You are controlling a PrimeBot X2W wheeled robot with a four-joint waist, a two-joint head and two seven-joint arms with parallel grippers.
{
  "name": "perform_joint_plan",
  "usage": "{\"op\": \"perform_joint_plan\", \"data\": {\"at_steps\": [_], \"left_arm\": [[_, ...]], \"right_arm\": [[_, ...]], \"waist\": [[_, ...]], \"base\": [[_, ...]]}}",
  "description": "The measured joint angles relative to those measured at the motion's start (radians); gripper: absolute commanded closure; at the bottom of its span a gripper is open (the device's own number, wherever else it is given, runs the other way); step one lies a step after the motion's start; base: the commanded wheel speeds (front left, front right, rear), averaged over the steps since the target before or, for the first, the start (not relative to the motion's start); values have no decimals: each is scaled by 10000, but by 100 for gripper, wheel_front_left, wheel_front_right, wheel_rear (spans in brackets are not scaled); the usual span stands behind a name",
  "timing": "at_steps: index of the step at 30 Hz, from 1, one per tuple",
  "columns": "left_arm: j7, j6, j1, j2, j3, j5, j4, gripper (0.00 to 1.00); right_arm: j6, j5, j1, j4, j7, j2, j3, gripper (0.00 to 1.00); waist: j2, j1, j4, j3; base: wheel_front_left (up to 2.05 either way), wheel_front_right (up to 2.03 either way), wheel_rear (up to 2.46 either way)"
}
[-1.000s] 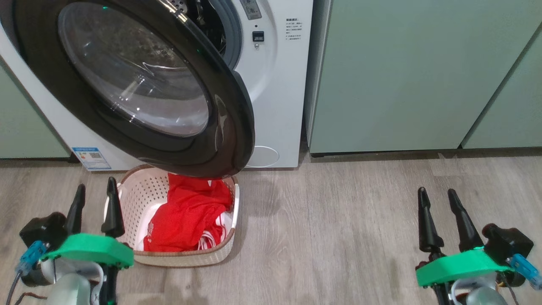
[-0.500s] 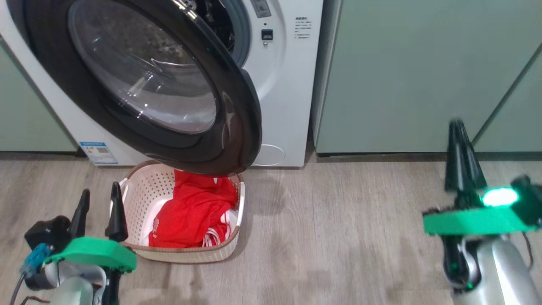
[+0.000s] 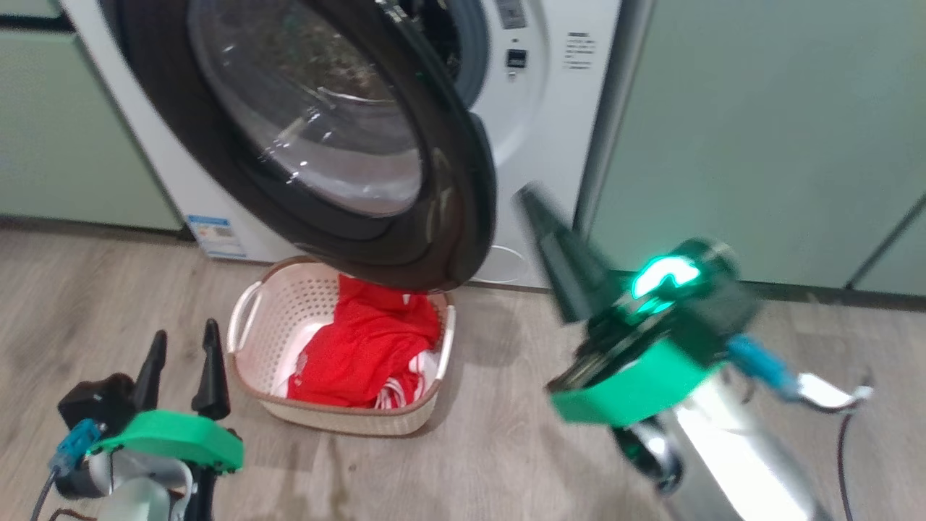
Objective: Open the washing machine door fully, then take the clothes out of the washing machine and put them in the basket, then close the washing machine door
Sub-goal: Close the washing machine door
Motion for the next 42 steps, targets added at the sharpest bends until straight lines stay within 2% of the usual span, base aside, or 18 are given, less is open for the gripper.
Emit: {"op": "perform_joint_plan", "data": {"at_steps": [7,10,21,29,42], "left_arm": [[0,-69,-6,-73,-414,90,59,0],[0,-69,-8,-119,-754,148,146,0],[0,-69,-431,-359,-1712,161,286,0],[0,-69,-1044,-589,-2075,157,301,0],[0,-69,-1257,-715,-2194,56,385,0]], "right_arm": [[4,-31,-338,2203,2,-249,1994,100],[6,-92,-427,3304,2,-253,2044,100],[6,433,-1440,5710,4,-199,1277,100],[6,602,-2682,6966,4,-182,27,100],[81,798,-3773,7785,4,65,-1532,100]], "waist": [[0,0,716,36],[0,0,1060,69],[0,0,2090,596],[0,0,2476,1425],[0,0,2265,2202]], "base": [[0,0,0],[0,0,0],[0,0,0],[0,0,0],[0,0,0]]}}
